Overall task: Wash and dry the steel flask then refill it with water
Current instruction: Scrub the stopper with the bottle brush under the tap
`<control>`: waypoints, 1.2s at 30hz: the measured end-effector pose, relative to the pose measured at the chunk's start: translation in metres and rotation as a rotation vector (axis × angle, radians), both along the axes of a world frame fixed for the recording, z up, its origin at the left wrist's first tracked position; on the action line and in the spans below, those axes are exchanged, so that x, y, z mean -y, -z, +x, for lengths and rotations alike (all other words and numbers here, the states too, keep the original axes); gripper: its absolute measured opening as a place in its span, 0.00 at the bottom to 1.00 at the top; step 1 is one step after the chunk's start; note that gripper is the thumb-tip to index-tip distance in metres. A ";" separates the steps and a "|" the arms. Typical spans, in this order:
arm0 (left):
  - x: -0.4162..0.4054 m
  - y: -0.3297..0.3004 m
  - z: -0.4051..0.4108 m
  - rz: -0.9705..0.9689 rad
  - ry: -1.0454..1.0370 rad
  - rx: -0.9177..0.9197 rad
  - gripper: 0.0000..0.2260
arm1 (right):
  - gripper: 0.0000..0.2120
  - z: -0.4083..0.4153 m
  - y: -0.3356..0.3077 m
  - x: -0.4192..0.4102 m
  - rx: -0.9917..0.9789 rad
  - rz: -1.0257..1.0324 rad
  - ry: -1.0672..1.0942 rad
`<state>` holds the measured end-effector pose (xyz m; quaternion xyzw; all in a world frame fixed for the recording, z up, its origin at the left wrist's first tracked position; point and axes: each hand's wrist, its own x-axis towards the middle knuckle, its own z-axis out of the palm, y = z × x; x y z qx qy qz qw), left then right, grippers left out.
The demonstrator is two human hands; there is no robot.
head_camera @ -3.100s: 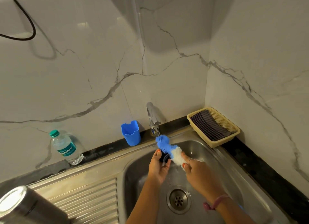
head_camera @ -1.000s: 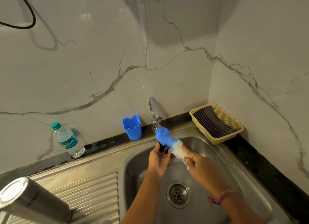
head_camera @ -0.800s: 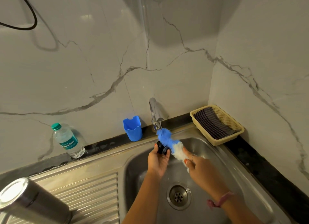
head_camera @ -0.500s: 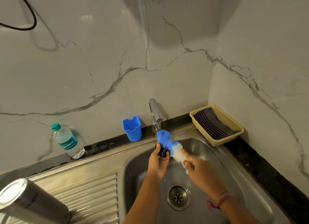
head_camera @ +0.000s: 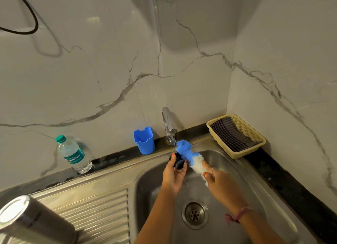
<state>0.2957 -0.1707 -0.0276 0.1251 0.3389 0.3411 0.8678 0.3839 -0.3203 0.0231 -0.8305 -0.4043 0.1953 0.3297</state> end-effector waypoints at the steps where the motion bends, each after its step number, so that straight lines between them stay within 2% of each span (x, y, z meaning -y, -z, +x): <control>1: 0.000 0.001 -0.001 0.000 0.002 -0.006 0.13 | 0.21 -0.002 -0.001 0.000 -0.001 0.007 -0.012; 5: -0.004 0.007 -0.004 -0.012 -0.005 -0.015 0.15 | 0.22 -0.010 0.000 0.005 0.071 0.035 -0.061; 10: -0.001 -0.001 -0.007 -0.027 -0.022 0.006 0.13 | 0.22 0.002 0.004 0.004 0.025 -0.026 -0.011; 14: -0.004 0.001 -0.006 -0.051 -0.034 0.023 0.16 | 0.22 -0.013 0.003 0.011 0.035 0.035 -0.079; 17: -0.003 0.003 -0.003 -0.044 -0.031 0.010 0.17 | 0.21 -0.008 0.008 0.008 0.027 0.006 -0.034; 28: -0.001 0.004 -0.005 -0.050 0.003 0.054 0.15 | 0.21 -0.001 0.016 0.012 -0.011 -0.011 0.013; 36: -0.007 0.006 -0.005 -0.051 -0.026 -0.024 0.16 | 0.21 0.000 0.012 0.015 -0.054 0.047 -0.016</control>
